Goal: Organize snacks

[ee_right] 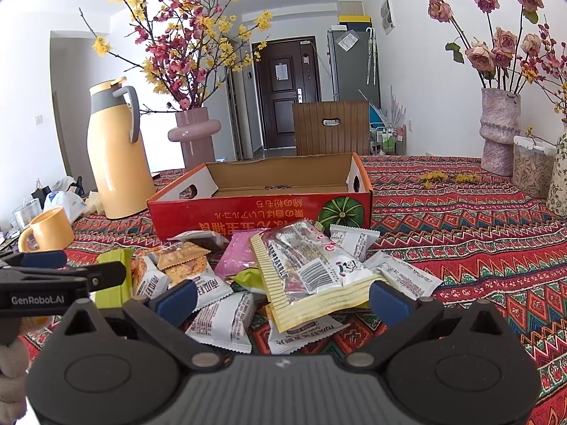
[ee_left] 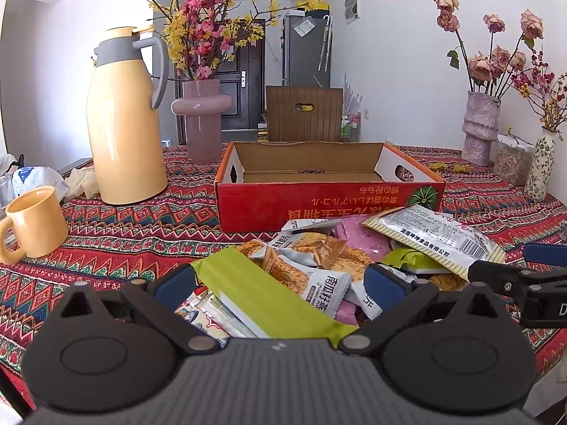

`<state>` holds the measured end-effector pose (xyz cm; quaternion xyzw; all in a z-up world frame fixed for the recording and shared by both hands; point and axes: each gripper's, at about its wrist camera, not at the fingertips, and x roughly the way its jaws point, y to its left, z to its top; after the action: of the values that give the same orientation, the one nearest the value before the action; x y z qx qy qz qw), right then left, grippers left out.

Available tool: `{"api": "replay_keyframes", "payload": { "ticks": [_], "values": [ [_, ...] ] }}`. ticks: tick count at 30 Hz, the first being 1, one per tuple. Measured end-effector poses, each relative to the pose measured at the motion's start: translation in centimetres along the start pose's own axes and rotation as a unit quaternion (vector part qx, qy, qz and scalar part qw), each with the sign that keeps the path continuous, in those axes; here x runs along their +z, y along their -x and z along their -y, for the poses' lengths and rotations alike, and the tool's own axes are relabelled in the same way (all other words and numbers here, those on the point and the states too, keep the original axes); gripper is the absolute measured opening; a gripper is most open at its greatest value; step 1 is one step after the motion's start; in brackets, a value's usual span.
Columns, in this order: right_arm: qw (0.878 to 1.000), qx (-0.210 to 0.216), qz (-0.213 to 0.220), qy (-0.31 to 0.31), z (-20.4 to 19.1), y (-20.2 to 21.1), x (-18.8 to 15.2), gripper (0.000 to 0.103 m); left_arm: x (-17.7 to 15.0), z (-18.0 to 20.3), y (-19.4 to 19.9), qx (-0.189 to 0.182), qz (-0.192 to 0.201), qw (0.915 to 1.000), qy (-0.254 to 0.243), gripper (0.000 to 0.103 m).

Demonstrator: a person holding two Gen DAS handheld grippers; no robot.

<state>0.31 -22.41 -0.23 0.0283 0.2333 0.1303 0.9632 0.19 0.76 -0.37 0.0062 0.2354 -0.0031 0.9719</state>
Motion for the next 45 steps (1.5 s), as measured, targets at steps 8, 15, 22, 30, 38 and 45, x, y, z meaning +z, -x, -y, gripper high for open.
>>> {"api": "replay_keyframes", "payload": {
  "ticks": [8,15,22,30,38,45],
  "values": [
    [1.0,0.0,0.0,0.0,0.0,0.1,0.1,0.103,0.0,0.0,0.0,0.0,0.0,1.0,0.0,0.103],
    [1.0,0.002,-0.002,0.0,-0.1,-0.2,-0.1,0.103,0.0,0.0,0.0,0.0,0.0,1.0,0.0,0.103],
    [1.0,0.002,-0.003,0.0,0.2,-0.4,-0.4,0.103,0.0,-0.1,0.0,0.0,-0.001,1.0,0.001,0.103],
    [1.0,0.002,-0.005,0.0,0.3,-0.5,-0.4,0.103,-0.2,-0.3,-0.2,0.002,-0.003,1.0,0.003,0.103],
    [1.0,-0.002,-0.01,0.029,-0.2,-1.3,0.5,0.103,0.4,-0.8,-1.2,0.013,-0.007,0.9999,0.003,0.103],
    [0.997,-0.011,-0.023,0.071,0.2,-3.3,2.5,0.103,0.8,-1.5,-2.0,0.019,-0.011,0.9997,0.008,0.103]
  ]
}}
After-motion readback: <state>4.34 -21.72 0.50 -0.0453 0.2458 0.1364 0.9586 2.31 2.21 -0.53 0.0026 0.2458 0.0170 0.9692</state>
